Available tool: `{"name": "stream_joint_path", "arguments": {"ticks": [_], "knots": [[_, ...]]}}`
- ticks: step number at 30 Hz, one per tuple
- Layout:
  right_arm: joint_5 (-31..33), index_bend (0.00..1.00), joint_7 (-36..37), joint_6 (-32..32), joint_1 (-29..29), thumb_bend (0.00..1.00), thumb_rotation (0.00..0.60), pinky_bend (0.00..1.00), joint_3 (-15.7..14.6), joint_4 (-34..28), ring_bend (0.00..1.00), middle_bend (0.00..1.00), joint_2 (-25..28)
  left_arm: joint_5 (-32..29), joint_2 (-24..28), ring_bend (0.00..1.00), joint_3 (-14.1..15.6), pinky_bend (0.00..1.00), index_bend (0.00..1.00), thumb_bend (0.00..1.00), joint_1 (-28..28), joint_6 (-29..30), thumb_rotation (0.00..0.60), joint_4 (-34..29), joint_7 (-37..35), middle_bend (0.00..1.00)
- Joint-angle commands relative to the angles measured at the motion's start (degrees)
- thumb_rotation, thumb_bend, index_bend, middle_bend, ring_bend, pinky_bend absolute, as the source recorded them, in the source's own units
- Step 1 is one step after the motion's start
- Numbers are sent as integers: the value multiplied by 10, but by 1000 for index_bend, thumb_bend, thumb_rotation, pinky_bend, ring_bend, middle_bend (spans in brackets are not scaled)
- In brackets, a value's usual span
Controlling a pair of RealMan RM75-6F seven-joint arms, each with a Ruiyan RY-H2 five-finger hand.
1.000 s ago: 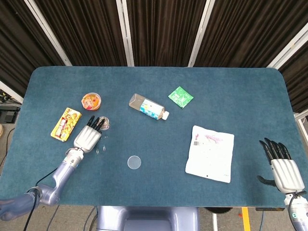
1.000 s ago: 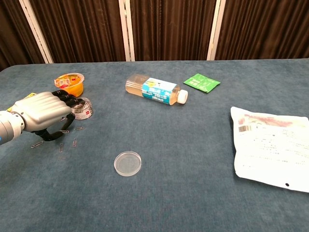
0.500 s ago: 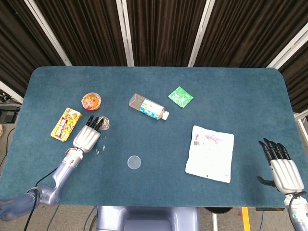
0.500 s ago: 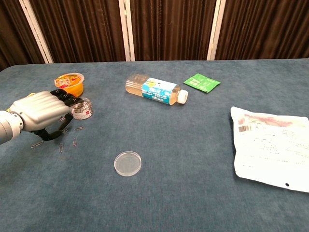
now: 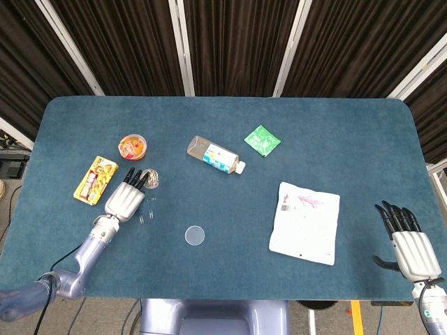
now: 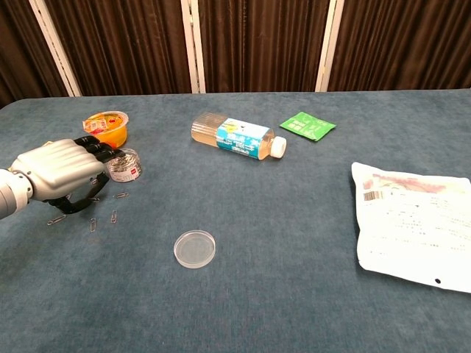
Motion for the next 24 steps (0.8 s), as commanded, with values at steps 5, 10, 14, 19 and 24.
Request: {"name": "stream_joint_path", "arguments": {"ticks": [5,10,14,19,24], "knots": [[-1,0,-1,0,0,0,600,0,-1,0,0,0,-1,3,1,0,0,0,607,580,2,5,600,-1,-1,0],[-1,0,-2,1,0,0,600,0,0,0,0,0,-1,10,6,0,0,0,606,580,4,16,600,-7,-9,0],[-1,0,-3,0,0,0,600,0,-1,0,0,0,-1,15,13,0,-3,0,607,581,7,27,600,-16,-18,0],[1,0,-3,0,0,0,600,0,-1,-1,0,0,-1,20,26,0,-9,0,607,580,9,40,600,-31,-34,0],[1,0,-3,0,0,0,600,0,-1,-1,0,0,-1,15,39,0,-26,0,606,578,9,52,600,-41,-52,0]]}}
